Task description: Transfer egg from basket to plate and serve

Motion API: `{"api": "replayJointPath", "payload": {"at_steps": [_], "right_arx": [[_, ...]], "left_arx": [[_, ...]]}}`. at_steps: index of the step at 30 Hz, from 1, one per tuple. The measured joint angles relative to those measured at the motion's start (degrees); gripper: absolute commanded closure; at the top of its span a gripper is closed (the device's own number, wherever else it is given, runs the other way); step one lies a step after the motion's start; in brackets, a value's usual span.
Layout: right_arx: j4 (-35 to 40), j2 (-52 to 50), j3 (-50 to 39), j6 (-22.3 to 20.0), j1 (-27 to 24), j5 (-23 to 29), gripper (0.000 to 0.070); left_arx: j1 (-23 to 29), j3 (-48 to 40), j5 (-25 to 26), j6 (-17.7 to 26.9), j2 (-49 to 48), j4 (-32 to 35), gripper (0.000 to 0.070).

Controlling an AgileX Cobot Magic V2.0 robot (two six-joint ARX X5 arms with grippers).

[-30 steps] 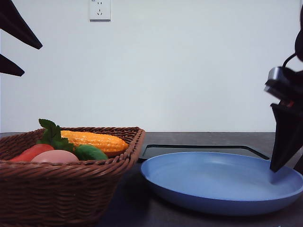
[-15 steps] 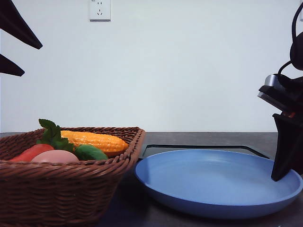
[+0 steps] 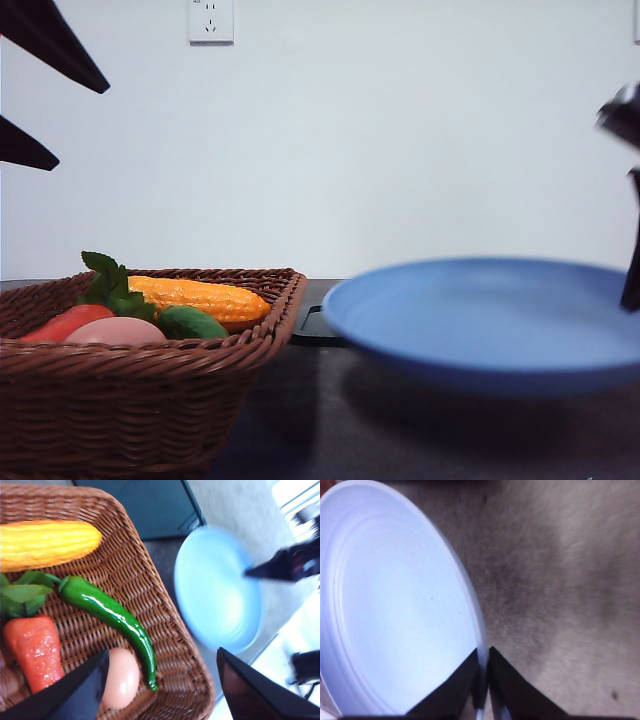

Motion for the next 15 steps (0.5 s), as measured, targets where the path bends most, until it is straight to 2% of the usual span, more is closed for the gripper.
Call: {"api": "replayJointPath", "payload": {"at_steps": [9,15], "right_arx": [[-1.3,-11.1,0.0,0.0,-5.8,0.0,0.07],[-1.6,-13.7,0.0,0.0,-6.2,0.0,0.07]], "left_arx": [[-12.9,7.1,-16.4,5.8,9.3,-7.1,0.0258],[-19.4,10.5,-22.6,8.2,18.3,-8.2,0.0258]]}}
